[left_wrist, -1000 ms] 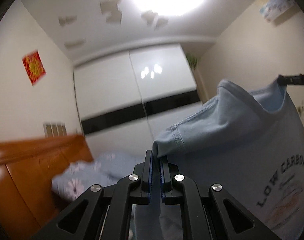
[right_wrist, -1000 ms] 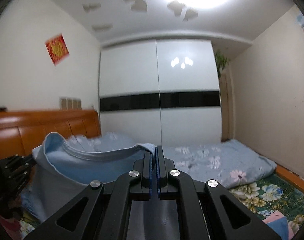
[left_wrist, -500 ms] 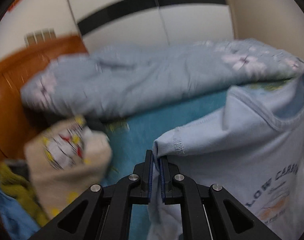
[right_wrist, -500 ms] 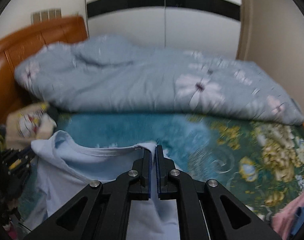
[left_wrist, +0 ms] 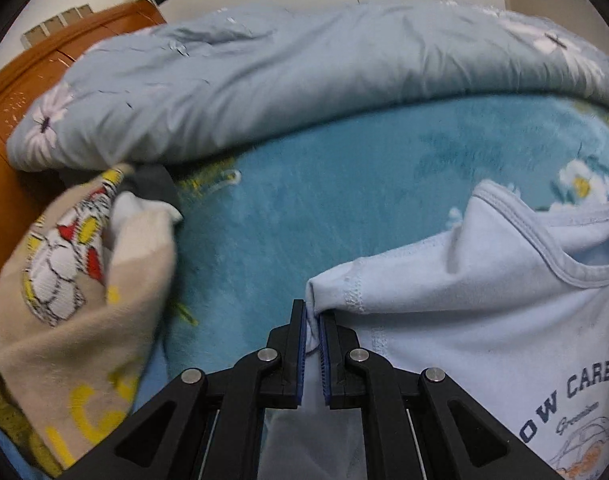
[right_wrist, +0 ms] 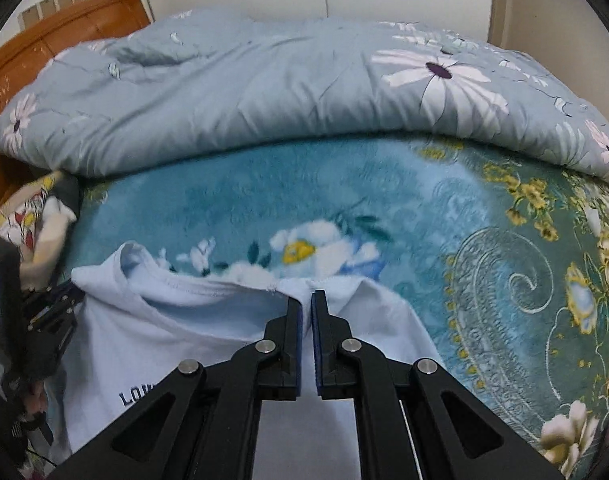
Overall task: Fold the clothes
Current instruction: 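Lower the sweatshirt flat onto the bed and open both grippers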
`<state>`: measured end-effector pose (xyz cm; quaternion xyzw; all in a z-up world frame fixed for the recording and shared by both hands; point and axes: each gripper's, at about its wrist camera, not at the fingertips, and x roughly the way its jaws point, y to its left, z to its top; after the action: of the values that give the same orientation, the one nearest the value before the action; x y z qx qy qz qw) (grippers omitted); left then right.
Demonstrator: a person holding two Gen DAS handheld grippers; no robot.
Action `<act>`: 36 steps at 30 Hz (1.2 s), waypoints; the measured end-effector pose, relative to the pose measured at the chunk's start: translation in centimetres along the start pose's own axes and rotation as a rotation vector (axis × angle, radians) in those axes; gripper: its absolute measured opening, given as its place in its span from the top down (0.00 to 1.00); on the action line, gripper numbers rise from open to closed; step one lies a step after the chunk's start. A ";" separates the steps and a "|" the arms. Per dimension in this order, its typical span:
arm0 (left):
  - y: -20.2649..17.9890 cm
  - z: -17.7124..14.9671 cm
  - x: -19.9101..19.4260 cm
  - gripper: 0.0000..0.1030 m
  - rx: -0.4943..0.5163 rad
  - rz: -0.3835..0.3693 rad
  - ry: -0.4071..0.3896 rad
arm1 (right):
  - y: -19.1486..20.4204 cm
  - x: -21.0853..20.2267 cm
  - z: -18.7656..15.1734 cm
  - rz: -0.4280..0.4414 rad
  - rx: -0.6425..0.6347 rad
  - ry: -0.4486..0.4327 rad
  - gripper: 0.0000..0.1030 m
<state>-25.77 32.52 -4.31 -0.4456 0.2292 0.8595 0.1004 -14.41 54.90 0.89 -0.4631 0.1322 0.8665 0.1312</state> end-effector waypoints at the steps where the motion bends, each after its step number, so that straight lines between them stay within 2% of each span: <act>1: -0.1 -0.2 0.3 0.92 0.004 -0.003 0.006 | 0.0 0.2 -0.1 0.009 -0.009 0.008 0.83; 4: -0.1 -0.8 0.2 0.88 0.004 -0.049 0.005 | -0.1 -0.9 -0.5 0.047 -0.043 0.002 0.61; 6: -0.3 -1.1 -0.2 0.71 0.020 -0.091 0.020 | -0.5 -2.2 -0.8 0.060 -0.062 -0.017 0.59; 8: -0.3 -1.5 -1.6 0.45 0.034 -0.110 -0.001 | -1.4 -4.0 -1.6 0.080 -0.062 -0.039 0.59; 11: 0.5 -3.1 -5.5 0.40 0.013 -0.143 -0.107 | -4.6 -7.4 -5.0 0.093 -0.045 -0.075 0.56; 12: 1.0 -3.8 -6.8 0.38 -0.005 -0.142 -0.146 | -6.0 -8.4 -6.7 0.072 -0.030 -0.077 0.55; 13: 1.4 -4.7 -8.2 0.32 -0.027 -0.143 -0.184 | -7.5 -9.3 -8.7 0.039 -0.010 -0.070 0.54; 15: 2.0 -7.0 -10.8 0.24 -0.088 -0.184 -0.243 | -10.5 -11.0 -12.6 -0.026 0.039 -0.055 0.54; 18: 2.3 -10.7 -13.4 0.22 -0.169 -0.274 -0.286 | -15.1 -13.6 -19.7 -0.063 0.193 -0.006 0.54; 21: 2.2 -13.6 -14.9 0.21 -0.221 -0.343 -0.292 | -16.4 -15.2 -24.9 -0.009 0.259 0.026 0.54; 24: 1.9 -14.7 -15.0 0.21 -0.254 -0.399 -0.252 | -15.8 -16.1 -27.6 0.080 0.290 0.018 0.54; 27: 1.8 -15.1 -15.9 0.21 -0.255 -0.418 -0.250 | -14.7 -15.8 -28.2 0.160 0.304 0.002 0.54; 30: 1.7 -15.5 -16.8 0.21 -0.256 -0.437 -0.249 | -13.9 -15.7 -27.4 0.205 0.282 -0.029 0.54; 36: 3.1 -16.1 -17.5 0.20 -0.284 -0.408 -0.253 | -12.4 -15.2 -27.7 0.268 0.288 -0.036 0.54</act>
<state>-5.16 22.60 2.84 -0.3812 -0.0021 0.8939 0.2357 19.35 55.17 -2.51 -0.4022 0.3131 0.8564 0.0819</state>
